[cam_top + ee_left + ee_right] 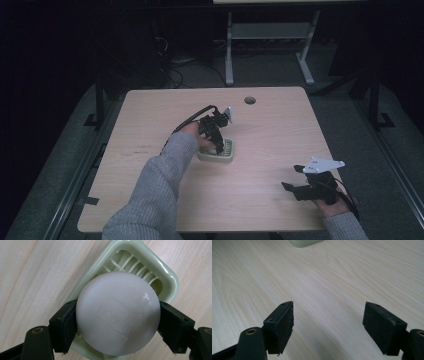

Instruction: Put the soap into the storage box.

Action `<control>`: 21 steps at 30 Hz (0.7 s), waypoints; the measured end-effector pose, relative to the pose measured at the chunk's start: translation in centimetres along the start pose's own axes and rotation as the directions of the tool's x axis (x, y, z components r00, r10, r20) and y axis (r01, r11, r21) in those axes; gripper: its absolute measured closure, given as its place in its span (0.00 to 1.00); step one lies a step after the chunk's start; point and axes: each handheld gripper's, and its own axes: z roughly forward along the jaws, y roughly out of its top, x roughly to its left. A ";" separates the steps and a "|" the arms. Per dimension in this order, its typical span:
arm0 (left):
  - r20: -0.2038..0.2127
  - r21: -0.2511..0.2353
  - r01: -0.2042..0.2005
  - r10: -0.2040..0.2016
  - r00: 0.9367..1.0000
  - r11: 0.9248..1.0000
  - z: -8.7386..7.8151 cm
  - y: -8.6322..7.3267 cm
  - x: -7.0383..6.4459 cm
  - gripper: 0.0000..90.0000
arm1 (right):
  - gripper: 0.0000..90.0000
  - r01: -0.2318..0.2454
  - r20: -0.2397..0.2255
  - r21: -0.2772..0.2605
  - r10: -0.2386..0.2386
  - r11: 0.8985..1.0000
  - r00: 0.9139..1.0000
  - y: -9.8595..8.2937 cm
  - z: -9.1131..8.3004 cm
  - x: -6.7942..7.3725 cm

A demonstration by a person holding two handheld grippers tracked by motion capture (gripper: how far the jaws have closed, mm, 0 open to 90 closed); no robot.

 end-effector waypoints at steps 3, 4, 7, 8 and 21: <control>-0.005 -0.007 0.008 -0.008 1.000 1.000 0.1 0.0 0.0 0.26 | 0.27 0.000 0.000 -0.001 0.000 1.000 1.000 0.0 0.0 0.0; -0.002 -0.007 0.008 -0.008 1.000 1.000 0.1 0.0 0.1 0.26 | 0.27 0.002 0.000 0.001 -0.002 1.000 1.000 0.0 0.0 0.0; 0.001 -0.002 0.009 -0.009 1.000 1.000 0.2 0.0 0.1 0.26 | 0.27 0.001 -0.001 0.001 -0.001 1.000 1.000 0.0 0.0 0.0; 0.002 0.005 0.011 -0.011 1.000 1.000 0.3 0.1 0.1 0.26 | 0.27 0.001 -0.002 0.001 -0.001 1.000 1.000 0.0 0.0 0.0; 0.016 0.015 0.021 -0.021 1.000 1.000 0.5 0.0 0.4 0.26 | 0.27 0.001 -0.002 0.002 -0.001 1.000 1.000 0.0 0.0 0.0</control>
